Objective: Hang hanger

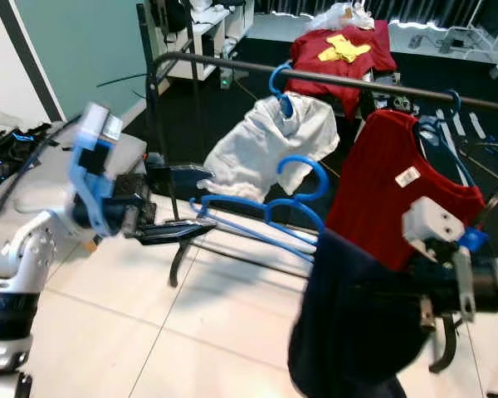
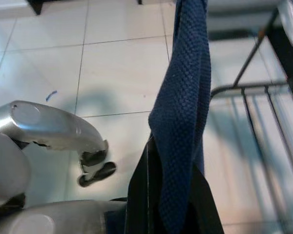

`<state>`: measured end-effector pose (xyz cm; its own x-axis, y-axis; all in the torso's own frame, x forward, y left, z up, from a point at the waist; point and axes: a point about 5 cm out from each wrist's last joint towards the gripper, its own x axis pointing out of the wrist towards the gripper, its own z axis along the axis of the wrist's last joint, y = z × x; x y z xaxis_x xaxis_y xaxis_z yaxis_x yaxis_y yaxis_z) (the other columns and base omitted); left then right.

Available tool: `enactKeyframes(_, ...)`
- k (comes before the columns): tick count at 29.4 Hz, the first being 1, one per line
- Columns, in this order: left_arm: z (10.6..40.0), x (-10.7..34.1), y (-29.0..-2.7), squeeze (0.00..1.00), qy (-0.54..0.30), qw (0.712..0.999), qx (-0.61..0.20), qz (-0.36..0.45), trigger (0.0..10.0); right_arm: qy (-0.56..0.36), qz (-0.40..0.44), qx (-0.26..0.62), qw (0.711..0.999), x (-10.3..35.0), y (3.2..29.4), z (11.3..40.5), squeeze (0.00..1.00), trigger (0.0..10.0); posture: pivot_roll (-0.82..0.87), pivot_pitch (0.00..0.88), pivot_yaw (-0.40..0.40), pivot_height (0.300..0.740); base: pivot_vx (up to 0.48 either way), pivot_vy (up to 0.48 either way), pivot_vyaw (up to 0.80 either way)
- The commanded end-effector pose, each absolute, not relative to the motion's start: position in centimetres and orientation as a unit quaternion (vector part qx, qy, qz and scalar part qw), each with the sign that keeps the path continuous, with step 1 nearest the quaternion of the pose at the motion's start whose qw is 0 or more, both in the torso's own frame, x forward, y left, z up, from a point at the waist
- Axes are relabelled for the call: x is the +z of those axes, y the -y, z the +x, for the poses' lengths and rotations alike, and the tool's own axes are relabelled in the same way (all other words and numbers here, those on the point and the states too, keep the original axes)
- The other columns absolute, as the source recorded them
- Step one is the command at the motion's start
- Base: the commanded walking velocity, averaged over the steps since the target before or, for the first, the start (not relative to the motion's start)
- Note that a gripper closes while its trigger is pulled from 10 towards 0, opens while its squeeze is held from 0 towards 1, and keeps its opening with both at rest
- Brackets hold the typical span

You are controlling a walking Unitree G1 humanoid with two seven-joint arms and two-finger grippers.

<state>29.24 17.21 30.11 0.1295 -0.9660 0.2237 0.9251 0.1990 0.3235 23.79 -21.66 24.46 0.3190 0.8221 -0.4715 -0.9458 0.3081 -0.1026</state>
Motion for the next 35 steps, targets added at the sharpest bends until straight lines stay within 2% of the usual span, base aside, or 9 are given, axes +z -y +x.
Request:
enactKeyframes(1,29.1,30.2,-16.5,0.00,0.204,0.741,-0.638,0.045,10.0,-0.153,-0.204,0.584,0.771,25.1,21.0,24.1,0.00,0.0,-0.03,0.062,0.010,0.740,0.000,0.000,0.00)
enactKeyframes(10,29.6,29.3,-14.6,0.00,0.178,0.737,-0.650,0.046,10.0,-0.115,-0.255,0.636,0.719,27.6,18.9,25.2,0.00,0.0,-0.04,0.056,0.018,0.740,0.000,0.000,0.00)
enactKeyframes(20,29.8,29.1,-14.6,0.00,0.168,0.737,-0.653,0.056,10.0,-0.101,-0.264,0.651,0.704,28.1,18.0,25.6,0.00,0.0,-0.04,0.055,0.020,0.740,0.000,0.000,0.00)
enactKeyframes(21,29.6,28.9,-14.7,0.00,0.160,0.727,-0.664,0.064,4.6,-0.098,-0.267,0.654,0.700,28.2,17.8,25.9,0.00,0.0,-0.03,0.053,0.021,0.740,0.000,0.000,0.00)
enactKeyframes(22,29.6,28.9,-14.7,0.00,0.160,0.727,-0.664,0.064,4.6,-0.098,-0.267,0.654,0.700,28.2,17.8,25.9,0.00,0.0,-0.03,0.053,0.021,0.740,0.000,0.000,0.00)
enactKeyframes(23,29.4,28.8,-14.8,0.00,0.153,0.720,-0.673,0.068,1.2,-0.096,-0.270,0.657,0.697,28.3,17.6,26.1,0.00,0.0,-0.03,0.053,0.021,0.740,0.000,0.000,0.00)
enactKeyframes(24,29.4,28.8,-14.8,0.00,0.153,0.720,-0.673,0.068,1.2,-0.096,-0.270,0.657,0.697,28.3,17.6,26.1,0.00,0.0,-0.03,0.053,0.021,0.740,0.000,0.000,0.00)
enactKeyframes(25,29.1,28.6,-14.9,0.00,0.145,0.712,-0.683,0.075,0.0,-0.095,-0.273,0.660,0.694,28.4,17.5,26.3,0.00,0.0,-0.03,0.050,0.021,0.740,0.000,0.000,0.00)
enactKeyframes(35,28.3,28.1,-14.9,0.00,0.122,0.684,-0.713,0.092,0.0,-0.092,-0.279,0.665,0.687,28.6,17.3,26.7,0.00,0.0,-0.03,0.046,0.022,0.740,0.000,0.000,0.00)
